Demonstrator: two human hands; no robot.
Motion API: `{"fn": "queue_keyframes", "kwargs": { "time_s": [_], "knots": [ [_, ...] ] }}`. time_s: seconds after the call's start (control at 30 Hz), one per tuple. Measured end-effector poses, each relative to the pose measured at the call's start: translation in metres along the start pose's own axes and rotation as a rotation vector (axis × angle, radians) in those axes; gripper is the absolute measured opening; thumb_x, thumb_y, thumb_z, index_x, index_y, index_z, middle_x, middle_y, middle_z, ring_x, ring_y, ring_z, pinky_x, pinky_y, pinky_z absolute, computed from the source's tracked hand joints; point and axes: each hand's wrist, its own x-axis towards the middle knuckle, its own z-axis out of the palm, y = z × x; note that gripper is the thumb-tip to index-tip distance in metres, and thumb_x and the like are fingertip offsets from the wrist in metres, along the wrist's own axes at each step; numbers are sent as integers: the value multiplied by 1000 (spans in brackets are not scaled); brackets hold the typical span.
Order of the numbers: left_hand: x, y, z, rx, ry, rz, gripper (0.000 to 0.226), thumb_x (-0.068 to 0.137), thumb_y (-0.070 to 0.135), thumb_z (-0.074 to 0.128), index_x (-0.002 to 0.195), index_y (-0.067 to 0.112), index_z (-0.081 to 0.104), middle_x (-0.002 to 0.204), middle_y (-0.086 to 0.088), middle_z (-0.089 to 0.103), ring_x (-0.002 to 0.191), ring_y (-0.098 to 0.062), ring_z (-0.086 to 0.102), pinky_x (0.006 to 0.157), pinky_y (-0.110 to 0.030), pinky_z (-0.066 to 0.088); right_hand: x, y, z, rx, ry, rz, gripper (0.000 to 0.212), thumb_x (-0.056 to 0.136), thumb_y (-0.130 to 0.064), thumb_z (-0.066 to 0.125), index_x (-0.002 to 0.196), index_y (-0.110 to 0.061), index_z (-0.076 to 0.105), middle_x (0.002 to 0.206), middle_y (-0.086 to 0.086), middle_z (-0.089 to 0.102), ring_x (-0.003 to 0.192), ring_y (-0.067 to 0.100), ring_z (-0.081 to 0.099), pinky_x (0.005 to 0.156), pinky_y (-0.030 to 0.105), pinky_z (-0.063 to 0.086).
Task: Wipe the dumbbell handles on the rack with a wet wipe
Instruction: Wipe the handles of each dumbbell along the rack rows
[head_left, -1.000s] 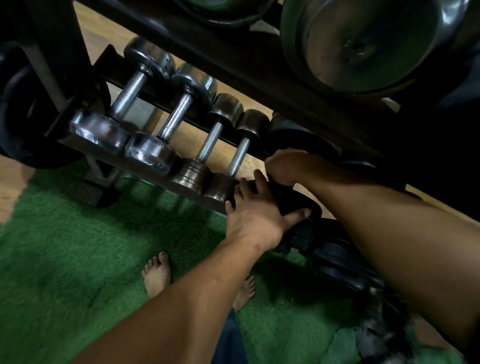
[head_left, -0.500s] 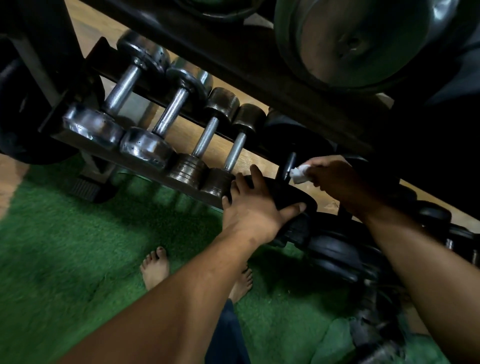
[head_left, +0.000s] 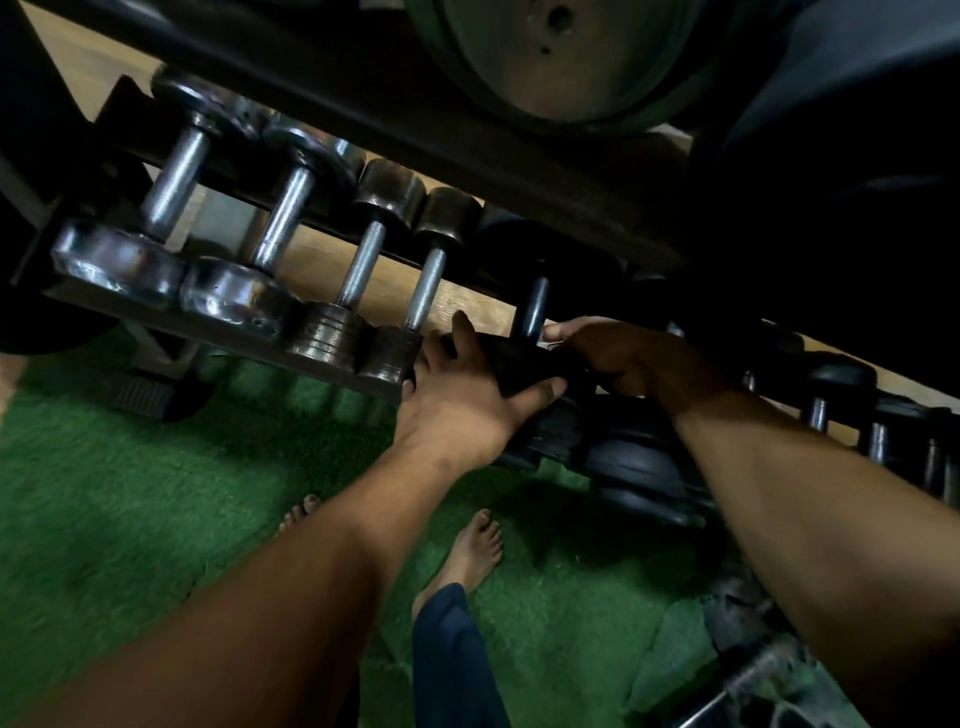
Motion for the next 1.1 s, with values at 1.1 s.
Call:
{"fn": "queue_keyframes", "kwargs": {
  "time_s": [1.1],
  "knots": [
    [-2, 2, 3, -49, 70, 17, 127, 70, 84, 63, 161, 19, 3, 160, -17, 20, 148, -38, 25, 119, -47, 32, 9, -12, 19, 491, 609, -266, 17, 85, 3, 66, 80, -13, 69, 79, 10, 70, 77, 20, 70, 78, 31, 60]
  ]
}}
